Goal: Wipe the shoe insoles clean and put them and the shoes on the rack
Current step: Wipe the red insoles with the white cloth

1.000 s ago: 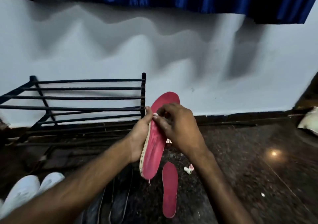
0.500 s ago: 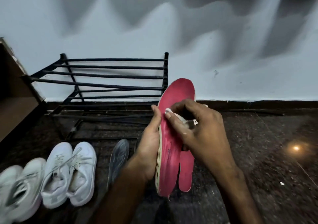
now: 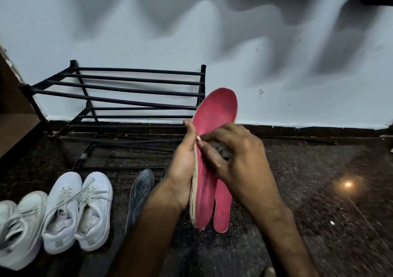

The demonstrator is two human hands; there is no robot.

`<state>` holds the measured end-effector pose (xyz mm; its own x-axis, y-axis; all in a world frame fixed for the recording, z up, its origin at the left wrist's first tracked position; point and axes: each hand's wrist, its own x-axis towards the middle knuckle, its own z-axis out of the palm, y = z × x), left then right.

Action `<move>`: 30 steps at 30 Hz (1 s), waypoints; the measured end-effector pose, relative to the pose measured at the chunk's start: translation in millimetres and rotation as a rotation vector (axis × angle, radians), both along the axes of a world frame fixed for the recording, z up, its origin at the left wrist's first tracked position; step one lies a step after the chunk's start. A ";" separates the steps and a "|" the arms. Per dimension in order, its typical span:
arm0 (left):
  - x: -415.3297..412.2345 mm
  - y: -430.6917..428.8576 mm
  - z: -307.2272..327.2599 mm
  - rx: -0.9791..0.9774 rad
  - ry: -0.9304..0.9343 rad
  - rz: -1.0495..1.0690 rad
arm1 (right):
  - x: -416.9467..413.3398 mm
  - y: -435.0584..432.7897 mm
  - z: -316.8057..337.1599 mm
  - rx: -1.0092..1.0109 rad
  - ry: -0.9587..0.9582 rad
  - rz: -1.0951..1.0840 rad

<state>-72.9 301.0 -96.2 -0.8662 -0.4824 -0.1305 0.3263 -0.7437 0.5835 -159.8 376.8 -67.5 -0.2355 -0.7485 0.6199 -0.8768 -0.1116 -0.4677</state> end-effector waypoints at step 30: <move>4.9 -6.5 1.1 0.007 0.030 0.079 | 21.7 -2.2 -4.9 0.052 -0.067 0.018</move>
<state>-68.1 294.5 -95.1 -0.8288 -0.5490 -0.1082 0.4018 -0.7186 0.5676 -138.0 374.7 -72.5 -0.2613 -0.7840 0.5631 -0.8414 -0.1008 -0.5309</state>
